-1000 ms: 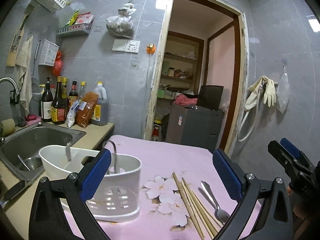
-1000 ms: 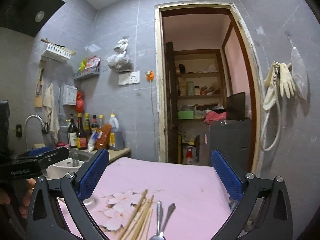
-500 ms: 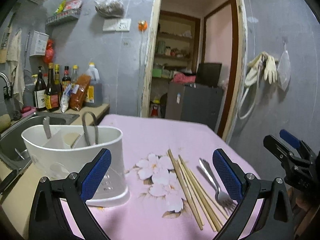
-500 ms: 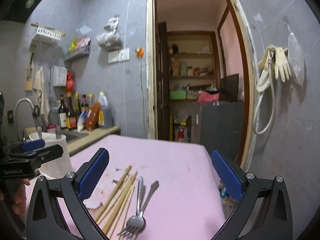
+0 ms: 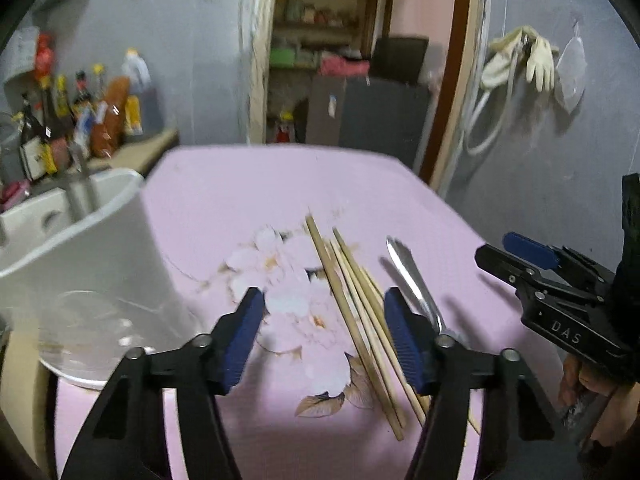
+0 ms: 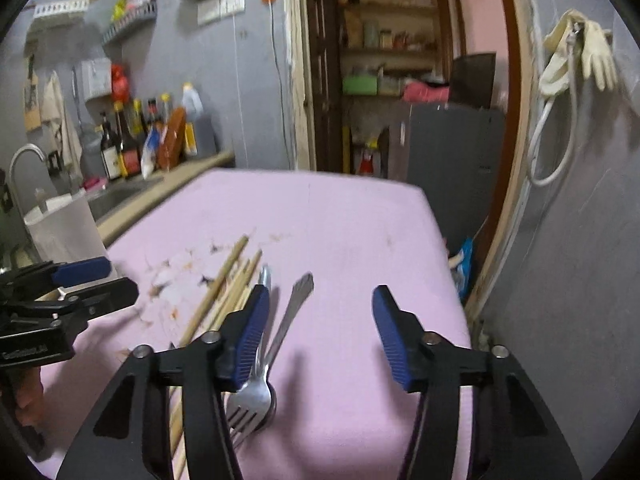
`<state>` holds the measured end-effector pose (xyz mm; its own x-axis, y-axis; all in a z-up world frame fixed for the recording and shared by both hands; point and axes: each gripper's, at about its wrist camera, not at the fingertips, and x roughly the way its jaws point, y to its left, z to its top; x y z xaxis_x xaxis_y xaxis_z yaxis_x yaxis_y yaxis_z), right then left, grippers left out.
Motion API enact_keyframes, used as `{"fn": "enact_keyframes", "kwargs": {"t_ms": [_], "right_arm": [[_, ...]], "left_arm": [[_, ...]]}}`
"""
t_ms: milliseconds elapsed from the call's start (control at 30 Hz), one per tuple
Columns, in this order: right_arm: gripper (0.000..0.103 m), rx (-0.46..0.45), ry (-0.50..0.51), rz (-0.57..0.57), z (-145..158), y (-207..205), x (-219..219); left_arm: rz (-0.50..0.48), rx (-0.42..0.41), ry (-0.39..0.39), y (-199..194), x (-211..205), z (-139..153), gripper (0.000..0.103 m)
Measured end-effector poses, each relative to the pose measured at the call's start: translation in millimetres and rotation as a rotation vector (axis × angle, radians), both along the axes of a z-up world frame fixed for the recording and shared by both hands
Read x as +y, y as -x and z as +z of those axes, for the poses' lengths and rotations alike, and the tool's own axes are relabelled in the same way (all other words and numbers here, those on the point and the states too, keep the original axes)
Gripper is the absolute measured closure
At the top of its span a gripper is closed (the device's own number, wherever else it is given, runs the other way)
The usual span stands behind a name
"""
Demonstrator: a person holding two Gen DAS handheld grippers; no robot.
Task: Organize utensils
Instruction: 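Withdraw both tools from the holder back over the utensils, then grasp the ornate-handled fork with the right tool while the left tool grasps a chopstick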
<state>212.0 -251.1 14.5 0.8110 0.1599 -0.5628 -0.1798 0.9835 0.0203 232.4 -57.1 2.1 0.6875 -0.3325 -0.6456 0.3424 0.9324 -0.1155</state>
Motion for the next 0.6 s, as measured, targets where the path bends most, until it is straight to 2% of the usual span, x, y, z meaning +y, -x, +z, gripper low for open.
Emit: {"fn": "enact_keyframes", "kwargs": {"t_ms": [133,267,600], "right_arm": [[0.061,0.068,0.005,0.025,-10.1,-8.9,2.8],[0.069,0.125,0.022,0.035,-17.7,-18.7,8.4],[0.074,0.220,0.040,0.069,-30.8,-38.0,19.5]], "left_arm": [[-0.040,0.072,-0.016,-13.0,-7.9,-11.7,0.061],[-0.088,0.166,-0.019,-28.4,-13.7,-23.3,0.078],[-0.102,0.289,-0.001,-55.1,-16.7,-37.8,0.093]]}}
